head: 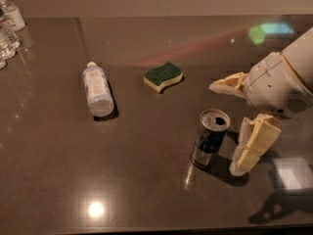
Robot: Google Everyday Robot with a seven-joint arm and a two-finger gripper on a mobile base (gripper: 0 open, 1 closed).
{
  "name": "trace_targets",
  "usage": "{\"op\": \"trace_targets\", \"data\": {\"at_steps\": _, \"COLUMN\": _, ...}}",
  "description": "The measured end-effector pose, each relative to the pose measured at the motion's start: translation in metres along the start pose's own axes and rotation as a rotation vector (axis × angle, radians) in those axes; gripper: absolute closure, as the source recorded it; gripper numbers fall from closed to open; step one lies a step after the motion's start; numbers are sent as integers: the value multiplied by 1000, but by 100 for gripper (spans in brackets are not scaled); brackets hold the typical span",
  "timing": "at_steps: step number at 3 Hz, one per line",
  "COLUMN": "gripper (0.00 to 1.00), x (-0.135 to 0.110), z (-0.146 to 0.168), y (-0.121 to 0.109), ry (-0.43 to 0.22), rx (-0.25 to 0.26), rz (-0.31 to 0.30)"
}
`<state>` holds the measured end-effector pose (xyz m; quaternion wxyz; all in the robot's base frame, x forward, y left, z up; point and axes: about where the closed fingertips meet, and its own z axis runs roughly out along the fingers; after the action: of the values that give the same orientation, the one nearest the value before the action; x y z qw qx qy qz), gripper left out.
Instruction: Move redbull can near sponge
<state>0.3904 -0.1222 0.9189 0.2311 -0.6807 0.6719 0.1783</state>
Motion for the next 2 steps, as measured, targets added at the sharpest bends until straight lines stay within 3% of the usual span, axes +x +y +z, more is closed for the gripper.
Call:
{"op": "trace_targets", "data": {"at_steps": 1, "gripper": 16, "x": -7, "z": 5, "y": 1, "ry": -31, "rx": -26, "rz": -8}}
{"op": "trace_targets", "data": {"at_steps": 2, "gripper": 39, "x": -13, "z": 6, "y": 1, "ry": -55, "rx": -44, "rz": -19}}
